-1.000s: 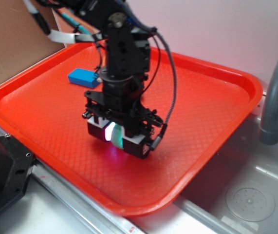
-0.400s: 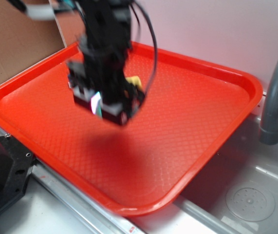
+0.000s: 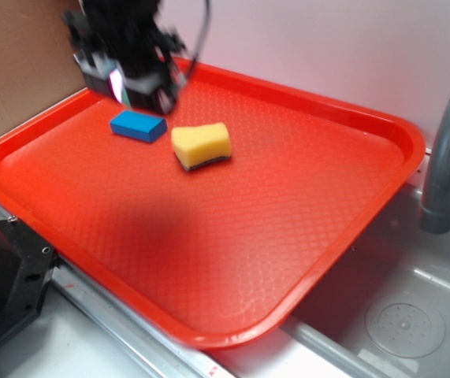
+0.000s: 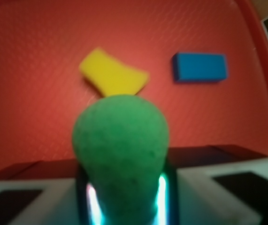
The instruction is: Grab the green ball.
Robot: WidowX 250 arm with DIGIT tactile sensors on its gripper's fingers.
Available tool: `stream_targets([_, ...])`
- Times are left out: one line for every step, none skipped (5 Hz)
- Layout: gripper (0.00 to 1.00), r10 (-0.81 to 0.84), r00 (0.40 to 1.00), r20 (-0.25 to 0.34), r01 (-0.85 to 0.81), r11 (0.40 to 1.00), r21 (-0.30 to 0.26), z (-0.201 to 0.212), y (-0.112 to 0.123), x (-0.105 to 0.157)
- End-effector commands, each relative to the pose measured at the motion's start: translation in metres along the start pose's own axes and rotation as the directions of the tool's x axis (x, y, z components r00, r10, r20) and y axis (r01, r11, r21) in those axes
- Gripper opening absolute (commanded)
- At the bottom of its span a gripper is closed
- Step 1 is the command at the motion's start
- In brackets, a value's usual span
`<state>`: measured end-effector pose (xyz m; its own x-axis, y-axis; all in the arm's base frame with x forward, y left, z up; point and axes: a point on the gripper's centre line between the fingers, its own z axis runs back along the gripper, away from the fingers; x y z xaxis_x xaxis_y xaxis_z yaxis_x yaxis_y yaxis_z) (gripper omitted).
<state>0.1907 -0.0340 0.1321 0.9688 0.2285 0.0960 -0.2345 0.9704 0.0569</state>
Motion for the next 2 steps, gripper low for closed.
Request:
stream_targets([0.0, -0.006, 0.999, 0.047, 0.01, 0.997, -0.079, 0.0399, 0.0543, 0.0122])
stream_targets([0.0, -0.017, 0.998, 0.054, 0.019, 0.999, -0.035, 0.039, 0.0532, 0.0147])
